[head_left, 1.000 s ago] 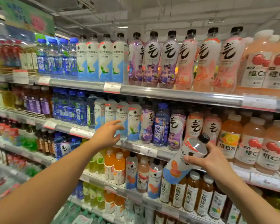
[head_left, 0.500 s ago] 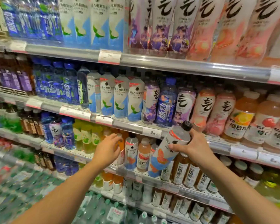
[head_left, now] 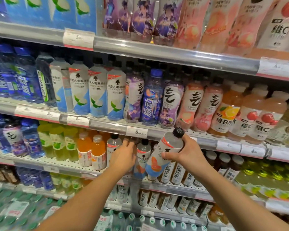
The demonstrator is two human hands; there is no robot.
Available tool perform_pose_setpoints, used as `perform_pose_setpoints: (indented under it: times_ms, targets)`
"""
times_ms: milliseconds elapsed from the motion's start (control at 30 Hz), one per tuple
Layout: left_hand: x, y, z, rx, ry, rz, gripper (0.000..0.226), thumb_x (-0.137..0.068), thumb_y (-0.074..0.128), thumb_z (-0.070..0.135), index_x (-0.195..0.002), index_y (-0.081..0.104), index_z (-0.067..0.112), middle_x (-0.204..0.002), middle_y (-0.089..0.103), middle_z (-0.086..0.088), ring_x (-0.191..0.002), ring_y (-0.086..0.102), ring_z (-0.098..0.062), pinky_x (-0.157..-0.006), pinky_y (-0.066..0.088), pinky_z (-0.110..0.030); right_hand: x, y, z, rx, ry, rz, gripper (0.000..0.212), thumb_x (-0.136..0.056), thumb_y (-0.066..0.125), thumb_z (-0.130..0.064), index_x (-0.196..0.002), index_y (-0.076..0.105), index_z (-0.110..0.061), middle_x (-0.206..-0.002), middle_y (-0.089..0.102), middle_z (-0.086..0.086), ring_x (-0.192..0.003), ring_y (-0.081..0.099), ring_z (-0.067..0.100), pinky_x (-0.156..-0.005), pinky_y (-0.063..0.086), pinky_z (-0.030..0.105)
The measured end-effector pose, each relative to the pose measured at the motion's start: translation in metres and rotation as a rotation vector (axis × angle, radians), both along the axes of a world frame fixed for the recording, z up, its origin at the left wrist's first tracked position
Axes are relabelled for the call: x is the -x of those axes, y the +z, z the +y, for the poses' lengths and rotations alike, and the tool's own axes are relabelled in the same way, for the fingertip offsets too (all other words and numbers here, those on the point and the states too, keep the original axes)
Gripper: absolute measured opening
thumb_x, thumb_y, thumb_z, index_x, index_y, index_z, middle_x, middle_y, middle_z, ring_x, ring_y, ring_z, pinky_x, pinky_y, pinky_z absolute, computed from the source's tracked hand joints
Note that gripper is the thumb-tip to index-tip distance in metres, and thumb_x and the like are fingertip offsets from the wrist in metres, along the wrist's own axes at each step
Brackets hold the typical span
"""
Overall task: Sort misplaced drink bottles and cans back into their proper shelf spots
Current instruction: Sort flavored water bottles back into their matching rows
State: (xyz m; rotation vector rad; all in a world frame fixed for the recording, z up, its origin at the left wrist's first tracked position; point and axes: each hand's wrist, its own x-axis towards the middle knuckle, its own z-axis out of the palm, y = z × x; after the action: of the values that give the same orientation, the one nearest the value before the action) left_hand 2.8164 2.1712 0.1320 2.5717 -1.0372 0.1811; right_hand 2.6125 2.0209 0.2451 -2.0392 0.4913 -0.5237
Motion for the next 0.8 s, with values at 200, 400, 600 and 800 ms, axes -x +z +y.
perform_pose_setpoints:
  times_ms: [200,400,600,800]
  targets:
    - [0.009,-0.001,0.007,0.078,-0.014,-0.031,0.037,-0.089,0.064,0.022,-0.123,0.048,0.019,-0.131,0.039,-0.01,-0.081,0.065,-0.035,-0.06,0.052,-0.042,-0.005,-0.01,0.004,0.042,-0.006,0.043,0.059,-0.064,0.098,-0.022,-0.113,0.067,-0.03,-0.103,0.078,-0.012,-0.093,0.074,0.003,-0.086,0.06,0.034]
    - [0.029,-0.011,0.036,0.079,-0.049,-0.016,0.044,-0.088,0.064,0.018,-0.128,0.045,0.023,-0.134,0.04,-0.005,-0.077,0.064,-0.034,-0.056,0.047,-0.04,-0.02,-0.02,0.019,0.086,0.03,0.076,0.059,-0.063,0.097,-0.028,-0.113,0.066,-0.033,-0.103,0.078,-0.012,-0.094,0.074,0.006,-0.089,0.06,0.042]
    - [0.03,-0.03,0.069,0.134,-0.027,0.058,0.05,-0.081,0.075,0.014,-0.117,0.045,0.032,-0.124,0.041,0.007,-0.081,0.064,-0.027,-0.061,0.054,-0.041,-0.037,-0.028,0.038,0.139,0.047,0.088,0.063,-0.06,0.096,-0.034,-0.114,0.065,-0.034,-0.106,0.076,-0.013,-0.096,0.072,0.005,-0.089,0.059,0.037]
    - [0.04,-0.035,0.117,0.312,-0.01,0.103,0.042,-0.081,0.081,0.033,-0.111,0.052,0.035,-0.114,0.045,0.019,-0.073,0.054,-0.008,-0.062,0.045,-0.026,-0.055,-0.039,0.061,0.202,0.071,0.062,0.059,-0.066,0.095,-0.029,-0.116,0.063,-0.029,-0.111,0.067,-0.012,-0.095,0.064,-0.001,-0.076,0.048,0.012]
